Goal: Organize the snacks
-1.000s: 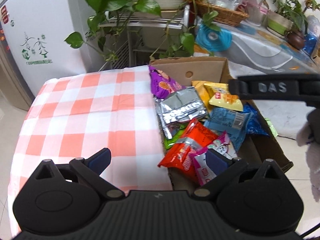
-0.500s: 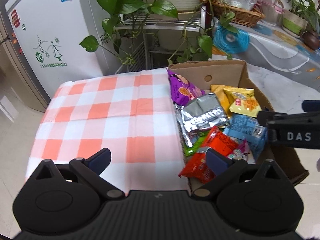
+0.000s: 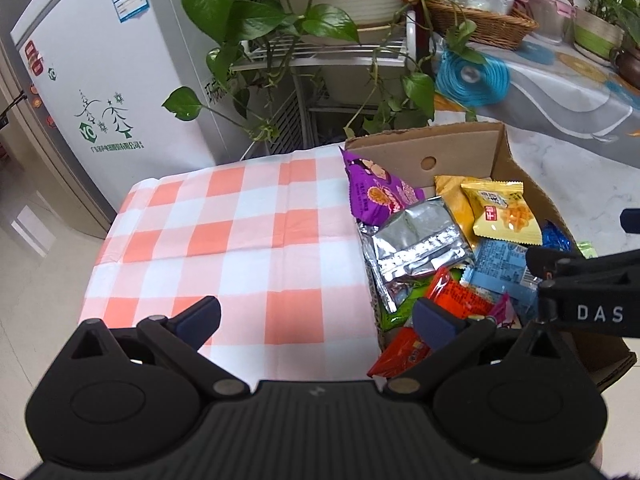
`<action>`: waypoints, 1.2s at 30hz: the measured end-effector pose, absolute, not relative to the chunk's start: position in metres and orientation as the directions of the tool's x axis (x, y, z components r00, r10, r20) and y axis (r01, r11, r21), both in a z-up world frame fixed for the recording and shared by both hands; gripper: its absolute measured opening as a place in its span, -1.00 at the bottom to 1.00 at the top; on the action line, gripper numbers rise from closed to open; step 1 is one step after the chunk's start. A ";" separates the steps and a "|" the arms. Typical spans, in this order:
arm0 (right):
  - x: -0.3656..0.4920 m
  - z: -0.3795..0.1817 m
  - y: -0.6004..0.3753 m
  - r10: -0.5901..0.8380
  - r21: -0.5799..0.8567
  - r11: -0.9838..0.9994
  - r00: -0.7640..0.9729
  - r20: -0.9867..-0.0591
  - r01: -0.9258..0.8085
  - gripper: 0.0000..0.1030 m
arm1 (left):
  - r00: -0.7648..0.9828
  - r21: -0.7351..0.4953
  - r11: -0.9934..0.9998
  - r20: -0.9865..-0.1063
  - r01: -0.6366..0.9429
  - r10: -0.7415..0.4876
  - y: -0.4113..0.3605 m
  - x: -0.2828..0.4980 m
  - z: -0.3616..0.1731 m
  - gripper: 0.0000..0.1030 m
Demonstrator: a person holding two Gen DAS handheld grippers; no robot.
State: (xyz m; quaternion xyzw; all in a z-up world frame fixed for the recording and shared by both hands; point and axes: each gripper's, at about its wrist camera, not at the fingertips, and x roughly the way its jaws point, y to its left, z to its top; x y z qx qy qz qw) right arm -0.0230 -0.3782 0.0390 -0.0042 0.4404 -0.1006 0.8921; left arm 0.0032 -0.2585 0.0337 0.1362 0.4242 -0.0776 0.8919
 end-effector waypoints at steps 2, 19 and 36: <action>-0.022 0.039 -0.380 -0.187 -0.098 0.979 0.588 -0.787 0.180 1.00 | 0.629 0.182 0.950 -0.777 0.255 -0.020 -0.260 0.004 0.033 0.98; -0.011 0.030 -0.379 -0.165 -0.081 0.982 0.557 -0.814 0.172 1.00 | 0.611 0.181 0.954 -0.792 0.239 -0.003 -0.258 0.012 0.027 0.97; -0.008 0.030 -0.376 -0.179 -0.107 0.981 0.556 -0.812 0.160 1.00 | 0.600 0.160 0.958 -0.800 0.238 -0.016 -0.256 0.014 0.026 0.95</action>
